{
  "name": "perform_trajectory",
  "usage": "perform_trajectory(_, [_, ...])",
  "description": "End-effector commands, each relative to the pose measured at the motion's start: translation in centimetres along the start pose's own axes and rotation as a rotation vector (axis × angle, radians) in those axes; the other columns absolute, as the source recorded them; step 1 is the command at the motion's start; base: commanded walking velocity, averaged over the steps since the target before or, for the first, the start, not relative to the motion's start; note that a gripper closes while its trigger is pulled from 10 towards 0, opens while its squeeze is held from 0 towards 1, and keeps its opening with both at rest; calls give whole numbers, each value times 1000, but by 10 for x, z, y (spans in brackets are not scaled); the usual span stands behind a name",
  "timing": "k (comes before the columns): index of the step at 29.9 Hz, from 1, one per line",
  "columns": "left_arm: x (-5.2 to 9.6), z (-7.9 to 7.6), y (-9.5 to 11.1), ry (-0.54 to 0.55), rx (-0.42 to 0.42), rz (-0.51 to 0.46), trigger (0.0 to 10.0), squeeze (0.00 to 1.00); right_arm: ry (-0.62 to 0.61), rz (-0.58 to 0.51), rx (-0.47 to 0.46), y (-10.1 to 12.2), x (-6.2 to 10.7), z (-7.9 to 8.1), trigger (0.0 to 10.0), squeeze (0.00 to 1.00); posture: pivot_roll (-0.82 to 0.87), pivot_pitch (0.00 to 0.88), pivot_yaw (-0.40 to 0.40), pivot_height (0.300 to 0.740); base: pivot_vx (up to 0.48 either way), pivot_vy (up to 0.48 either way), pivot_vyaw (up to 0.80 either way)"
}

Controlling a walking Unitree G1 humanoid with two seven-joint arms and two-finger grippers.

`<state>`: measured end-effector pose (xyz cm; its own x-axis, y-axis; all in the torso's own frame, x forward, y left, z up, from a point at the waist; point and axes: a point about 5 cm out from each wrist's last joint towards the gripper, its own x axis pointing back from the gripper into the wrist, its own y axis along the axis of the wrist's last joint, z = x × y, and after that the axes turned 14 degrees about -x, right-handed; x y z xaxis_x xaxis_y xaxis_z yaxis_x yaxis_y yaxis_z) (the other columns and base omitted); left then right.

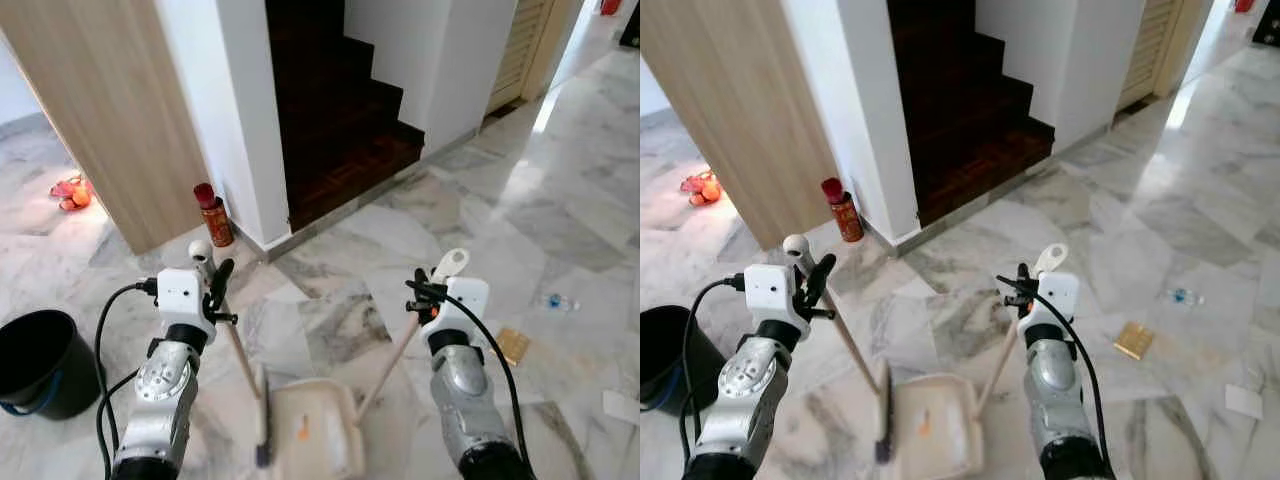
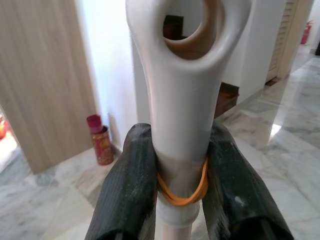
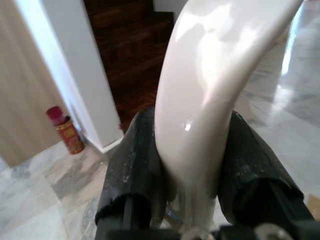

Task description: Sweep floor

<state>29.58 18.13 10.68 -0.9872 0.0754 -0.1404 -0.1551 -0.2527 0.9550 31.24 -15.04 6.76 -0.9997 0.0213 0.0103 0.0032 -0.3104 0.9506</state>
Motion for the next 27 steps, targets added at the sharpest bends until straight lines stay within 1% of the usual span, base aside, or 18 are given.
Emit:
perform_trajectory(1, [-4, 5, 7, 8, -34, -32, 10000, 0, 24, -33, -24, 7, -4, 8, 10000, 0, 86, 10, 58, 740, 0, 262, 0])
perform_trajectory(7, [-4, 5, 7, 8, -36, -30, 10000, 0, 28, -28, -26, 6, -4, 9, 10000, 0, 87, 11, 59, 740, 0, 266, 0])
perform_trajectory(11, [-4, 6, 7, 9, -36, -29, 10000, 0, 37, -30, -8, 6, -4, 11, 10000, 0, 88, 11, 59, 740, 0, 265, 0])
perform_trajectory(27, [-4, 6, 7, 11, -39, -29, 10000, 0, 52, -33, -4, 7, -4, 12, 10000, 0, 90, 11, 58, 740, 0, 264, 656])
